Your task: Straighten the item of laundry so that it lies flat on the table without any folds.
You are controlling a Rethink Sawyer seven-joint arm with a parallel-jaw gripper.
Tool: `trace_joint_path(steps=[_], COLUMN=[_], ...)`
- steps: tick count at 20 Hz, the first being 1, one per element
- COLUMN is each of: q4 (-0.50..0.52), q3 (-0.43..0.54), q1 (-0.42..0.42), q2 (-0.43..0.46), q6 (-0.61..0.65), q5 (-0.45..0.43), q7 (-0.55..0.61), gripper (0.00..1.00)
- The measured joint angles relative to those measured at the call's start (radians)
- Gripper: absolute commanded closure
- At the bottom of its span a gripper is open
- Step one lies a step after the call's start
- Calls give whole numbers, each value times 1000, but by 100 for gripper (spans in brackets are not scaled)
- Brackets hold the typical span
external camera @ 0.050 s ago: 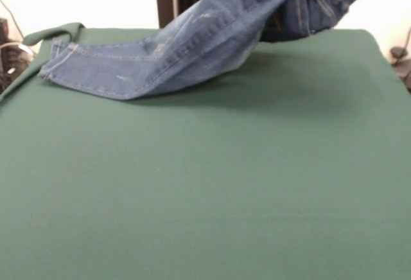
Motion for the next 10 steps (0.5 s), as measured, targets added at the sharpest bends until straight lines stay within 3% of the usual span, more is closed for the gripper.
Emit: trace_joint_path(steps=[10], q4=[-47], q3=[-6], q1=[-5], q2=[0], q6=[108], q5=[10], q7=[21], gripper=[100])
